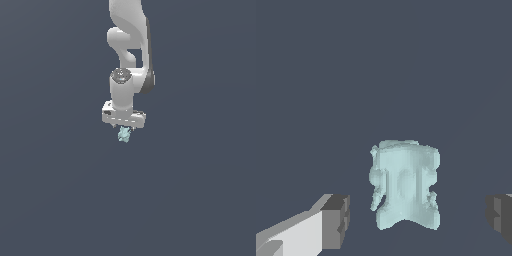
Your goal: Pick up the object and move it to a goal position.
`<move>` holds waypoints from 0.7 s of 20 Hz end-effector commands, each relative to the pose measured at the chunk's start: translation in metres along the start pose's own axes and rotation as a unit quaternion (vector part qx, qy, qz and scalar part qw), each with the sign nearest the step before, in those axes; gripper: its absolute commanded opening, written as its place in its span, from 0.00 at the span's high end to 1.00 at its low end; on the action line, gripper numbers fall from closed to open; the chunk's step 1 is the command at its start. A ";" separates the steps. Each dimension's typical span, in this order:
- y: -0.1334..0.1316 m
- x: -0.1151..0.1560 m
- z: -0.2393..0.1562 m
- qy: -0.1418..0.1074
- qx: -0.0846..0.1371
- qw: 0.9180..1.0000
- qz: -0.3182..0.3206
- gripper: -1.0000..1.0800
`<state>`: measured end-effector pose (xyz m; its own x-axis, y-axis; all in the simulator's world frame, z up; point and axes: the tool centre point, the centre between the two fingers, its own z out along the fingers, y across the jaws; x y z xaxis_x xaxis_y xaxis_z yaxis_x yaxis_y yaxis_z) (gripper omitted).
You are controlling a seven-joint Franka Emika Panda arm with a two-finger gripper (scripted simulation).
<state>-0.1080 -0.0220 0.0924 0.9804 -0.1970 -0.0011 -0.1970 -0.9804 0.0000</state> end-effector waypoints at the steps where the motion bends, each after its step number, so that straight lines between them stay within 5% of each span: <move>1: 0.001 -0.002 0.001 0.001 0.000 1.000 0.002 0.04; 14: 0.001 -0.003 0.038 0.000 0.000 1.000 0.002 0.04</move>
<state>-0.1103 -0.0222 0.0612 0.9798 -0.2001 -0.0005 -0.2001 -0.9798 0.0001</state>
